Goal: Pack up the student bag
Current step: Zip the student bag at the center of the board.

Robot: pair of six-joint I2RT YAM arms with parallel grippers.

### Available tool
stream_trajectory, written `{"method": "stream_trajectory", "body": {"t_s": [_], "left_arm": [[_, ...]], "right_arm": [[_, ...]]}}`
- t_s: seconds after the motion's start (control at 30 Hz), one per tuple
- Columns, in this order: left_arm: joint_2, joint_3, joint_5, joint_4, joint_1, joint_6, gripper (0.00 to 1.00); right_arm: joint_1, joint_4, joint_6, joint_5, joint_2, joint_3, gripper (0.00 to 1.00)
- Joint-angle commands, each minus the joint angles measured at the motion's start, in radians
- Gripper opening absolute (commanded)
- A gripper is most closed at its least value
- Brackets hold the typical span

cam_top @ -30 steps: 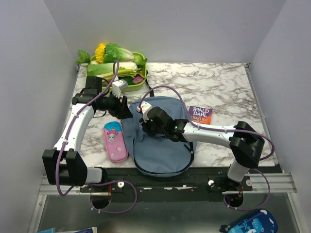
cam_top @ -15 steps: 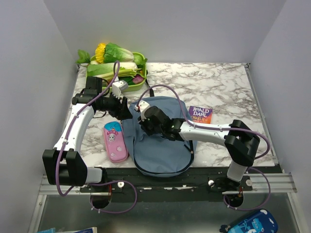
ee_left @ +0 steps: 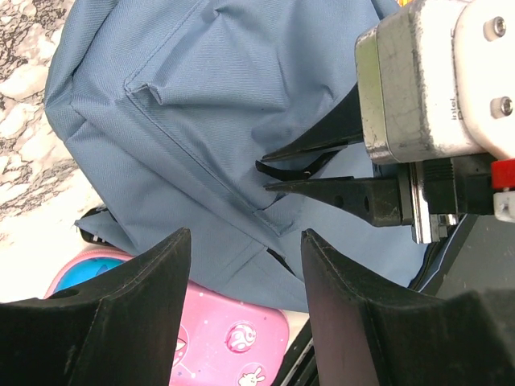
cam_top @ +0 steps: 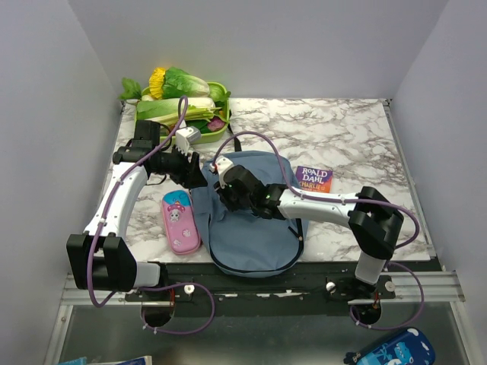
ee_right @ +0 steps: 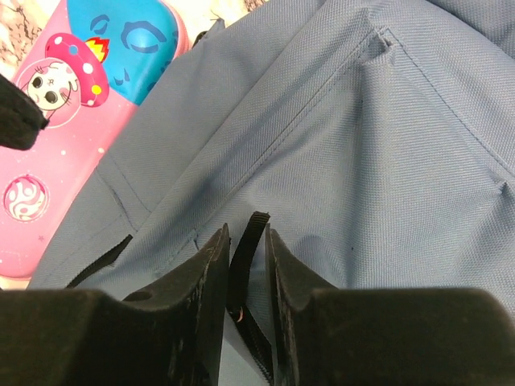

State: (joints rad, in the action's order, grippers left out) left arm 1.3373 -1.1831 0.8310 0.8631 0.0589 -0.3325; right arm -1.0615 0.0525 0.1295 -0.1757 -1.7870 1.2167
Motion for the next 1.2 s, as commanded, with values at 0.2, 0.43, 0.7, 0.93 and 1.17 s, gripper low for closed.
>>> {"method": "stream_trajectory", "body": {"t_s": [0.2,0.43,0.7,0.93,1.17], "left_arm": [[-0.038,0.01,0.033,0.013,0.033,-0.04,0.74],[-0.096,0.118,-0.009,-0.035,0.214,-0.065,0.83],[-0.112,0.194,-0.044,-0.093,0.311,-0.097,0.84],[-0.084,0.215,-0.078,-0.105,0.312,-0.195,0.87],[-0.076,0.28,-0.081,-0.262,0.312,-0.169,0.96]], "right_arm": [[-0.009,0.018,0.012,-0.044,0.011,0.047,0.01],[-0.011,0.017,0.035,-0.084,0.101,0.011,0.01],[-0.008,0.012,0.104,-0.148,0.164,-0.075,0.01],[0.004,0.013,0.147,-0.2,0.187,-0.129,0.01],[0.078,-0.002,0.206,-0.131,0.241,-0.143,0.01]]}}
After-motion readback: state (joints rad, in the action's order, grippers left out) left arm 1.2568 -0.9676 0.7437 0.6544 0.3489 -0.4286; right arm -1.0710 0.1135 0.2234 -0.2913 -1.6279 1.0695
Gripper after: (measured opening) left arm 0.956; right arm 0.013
